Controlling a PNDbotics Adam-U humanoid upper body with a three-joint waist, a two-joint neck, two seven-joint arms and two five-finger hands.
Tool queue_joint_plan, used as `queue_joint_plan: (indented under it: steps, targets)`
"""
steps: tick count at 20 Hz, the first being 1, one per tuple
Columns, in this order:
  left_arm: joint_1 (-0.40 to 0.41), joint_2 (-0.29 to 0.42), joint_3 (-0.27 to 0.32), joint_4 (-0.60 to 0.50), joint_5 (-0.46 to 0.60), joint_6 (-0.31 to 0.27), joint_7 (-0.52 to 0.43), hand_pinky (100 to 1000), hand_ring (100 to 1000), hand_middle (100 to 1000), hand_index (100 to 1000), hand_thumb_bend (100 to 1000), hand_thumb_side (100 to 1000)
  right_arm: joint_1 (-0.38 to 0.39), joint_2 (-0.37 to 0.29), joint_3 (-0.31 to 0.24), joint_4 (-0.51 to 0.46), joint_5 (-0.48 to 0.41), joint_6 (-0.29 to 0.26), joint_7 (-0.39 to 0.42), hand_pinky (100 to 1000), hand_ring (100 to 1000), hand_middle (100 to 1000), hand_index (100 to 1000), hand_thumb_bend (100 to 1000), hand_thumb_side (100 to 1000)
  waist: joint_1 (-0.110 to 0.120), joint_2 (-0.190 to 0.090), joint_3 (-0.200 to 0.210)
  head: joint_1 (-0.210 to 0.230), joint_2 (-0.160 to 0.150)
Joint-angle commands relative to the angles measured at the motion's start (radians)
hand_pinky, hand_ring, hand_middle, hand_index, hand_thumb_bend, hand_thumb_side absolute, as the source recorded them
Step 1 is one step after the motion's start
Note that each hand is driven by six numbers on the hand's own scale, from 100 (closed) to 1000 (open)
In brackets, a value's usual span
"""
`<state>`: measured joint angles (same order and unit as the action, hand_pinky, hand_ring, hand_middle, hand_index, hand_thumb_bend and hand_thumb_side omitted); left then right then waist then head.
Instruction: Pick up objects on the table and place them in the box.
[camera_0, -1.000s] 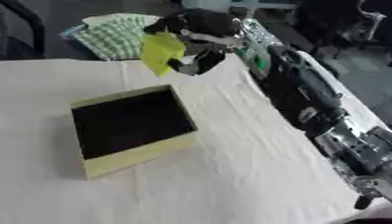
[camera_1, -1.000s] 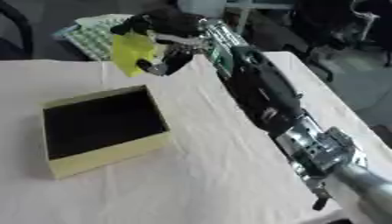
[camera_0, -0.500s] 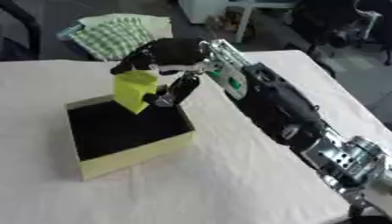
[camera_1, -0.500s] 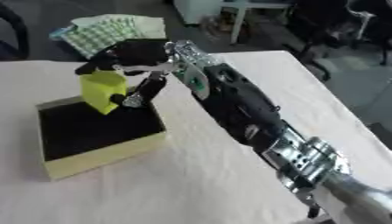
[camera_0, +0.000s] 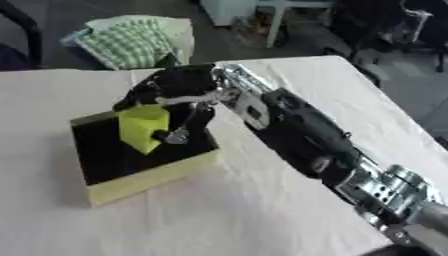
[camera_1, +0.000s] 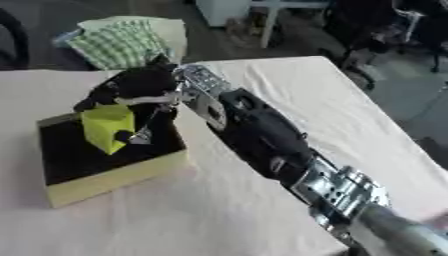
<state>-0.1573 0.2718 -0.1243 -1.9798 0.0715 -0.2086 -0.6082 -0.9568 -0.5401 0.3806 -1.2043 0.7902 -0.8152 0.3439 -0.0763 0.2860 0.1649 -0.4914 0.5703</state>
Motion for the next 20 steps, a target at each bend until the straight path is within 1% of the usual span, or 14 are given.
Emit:
queue_joint_plan:
  steps: [1,5,6,9,10,11,13,14,15,17,19,20]
  targets:
    - [-0.003,0.008,0.005,-0.020,-0.002,-0.001,-0.004,699,530,508,778,104,931,-0.008,-0.013,-0.008,-0.023,0.042,-0.092,0.092,758,811,775,1000,100,361,0.008,-0.014,-0.001,-0.003,-0.004]
    - [-0.002,0.007,0.005,-0.020,-0.003,-0.003,-0.005,698,530,508,778,104,932,0.001,-0.011,-0.005,-0.022,0.090,-0.092,0.061,775,832,881,1000,100,360,0.011,-0.013,-0.002,-0.004,-0.003]
    - [-0.002,0.007,0.005,-0.020,-0.004,-0.003,-0.005,698,530,508,778,104,932,0.003,-0.011,-0.004,-0.023,0.099,-0.092,0.053,778,836,901,1000,100,386,0.012,-0.013,-0.003,-0.004,-0.003]
    - [-0.002,0.006,0.005,-0.020,-0.004,-0.004,-0.005,698,530,508,778,105,933,0.007,-0.013,-0.003,-0.025,0.119,-0.092,0.028,792,855,976,1000,100,524,0.013,-0.011,-0.007,-0.004,-0.002]
    - [-0.001,0.006,0.006,-0.020,-0.005,-0.003,-0.005,698,530,508,778,105,933,0.009,-0.015,-0.003,-0.027,0.123,-0.092,0.018,793,856,981,1000,100,534,0.013,-0.011,-0.008,-0.004,-0.002]
    - [-0.001,0.006,0.006,-0.020,-0.005,-0.003,-0.005,698,530,508,778,105,933,0.010,-0.017,-0.005,-0.027,0.127,-0.092,0.010,797,861,1000,1000,100,562,0.014,-0.012,-0.010,-0.004,-0.002]
    - [0.000,0.007,0.006,-0.020,-0.005,-0.003,-0.005,698,530,508,778,105,932,0.013,-0.025,-0.010,-0.030,0.130,-0.092,-0.009,798,863,1000,1000,100,589,0.014,-0.014,-0.014,-0.003,0.000]
    - [0.001,0.007,0.006,-0.020,-0.005,-0.003,-0.004,698,530,508,778,105,932,0.014,-0.030,-0.014,-0.032,0.129,-0.092,-0.018,798,863,1000,1000,100,583,0.014,-0.015,-0.016,-0.002,0.001]
    - [0.001,0.007,0.007,-0.020,-0.004,-0.002,-0.004,697,529,508,778,105,932,0.015,-0.035,-0.017,-0.035,0.126,-0.092,-0.026,797,862,1000,1000,100,548,0.015,-0.016,-0.018,-0.002,0.000]
    - [0.003,0.007,0.007,-0.020,-0.003,-0.001,-0.003,697,529,508,778,106,933,0.017,-0.047,-0.028,-0.045,0.114,-0.092,-0.042,796,861,1000,1000,100,508,0.015,-0.017,-0.023,0.001,0.002]
    - [0.006,0.007,0.009,-0.020,-0.003,0.001,0.000,696,529,507,777,107,932,0.018,-0.068,-0.047,-0.066,0.096,-0.092,-0.060,794,859,998,1000,100,392,0.016,-0.020,-0.032,0.006,0.004]
    - [0.008,0.007,0.010,-0.020,-0.002,0.002,0.001,696,529,507,777,108,933,0.020,-0.080,-0.059,-0.083,0.086,-0.092,-0.072,793,858,995,1000,100,348,0.017,-0.021,-0.038,0.010,0.004]
